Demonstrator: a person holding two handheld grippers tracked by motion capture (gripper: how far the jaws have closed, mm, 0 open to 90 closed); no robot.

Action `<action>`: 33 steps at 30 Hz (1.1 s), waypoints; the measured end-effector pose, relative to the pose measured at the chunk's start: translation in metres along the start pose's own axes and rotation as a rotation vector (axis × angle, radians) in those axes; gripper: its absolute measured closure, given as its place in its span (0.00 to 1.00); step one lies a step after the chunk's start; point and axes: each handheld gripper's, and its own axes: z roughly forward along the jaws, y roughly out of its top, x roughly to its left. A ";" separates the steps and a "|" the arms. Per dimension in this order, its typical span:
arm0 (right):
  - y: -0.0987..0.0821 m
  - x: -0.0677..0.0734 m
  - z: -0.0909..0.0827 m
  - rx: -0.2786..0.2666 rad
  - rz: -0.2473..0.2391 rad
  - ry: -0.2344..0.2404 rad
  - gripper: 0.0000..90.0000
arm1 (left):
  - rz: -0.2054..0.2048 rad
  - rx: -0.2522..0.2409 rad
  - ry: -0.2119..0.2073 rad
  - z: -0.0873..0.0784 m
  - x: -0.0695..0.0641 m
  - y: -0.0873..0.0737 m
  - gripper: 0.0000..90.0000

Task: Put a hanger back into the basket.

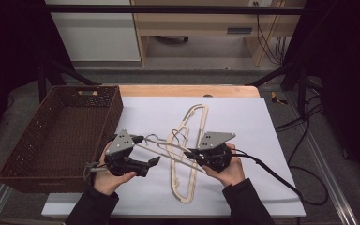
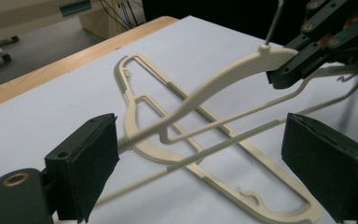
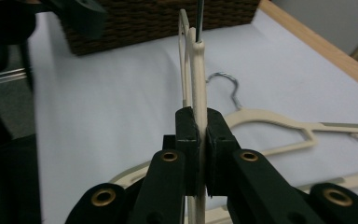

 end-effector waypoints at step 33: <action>-0.007 0.014 -0.016 -0.108 -0.028 -0.125 0.48 | 0.119 0.104 -0.145 0.008 -0.031 0.004 0.96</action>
